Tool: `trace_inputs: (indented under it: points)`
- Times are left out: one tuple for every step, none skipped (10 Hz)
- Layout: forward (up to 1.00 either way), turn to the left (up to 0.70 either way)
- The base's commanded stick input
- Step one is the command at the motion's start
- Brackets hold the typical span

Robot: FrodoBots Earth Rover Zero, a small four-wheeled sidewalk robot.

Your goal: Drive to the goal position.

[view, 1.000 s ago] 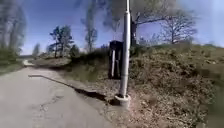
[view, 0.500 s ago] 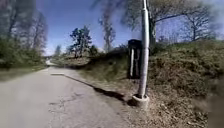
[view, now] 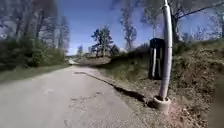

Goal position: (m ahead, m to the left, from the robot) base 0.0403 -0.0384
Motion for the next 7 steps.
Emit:
trace_inputs:
  points:
    - [0.00,0.45]
    - [0.00,0.45]
    - [0.00,0.45]
    - [0.00,0.45]
    - [0.00,0.23]
    - [0.00,0.00]
    - [0.00,0.00]
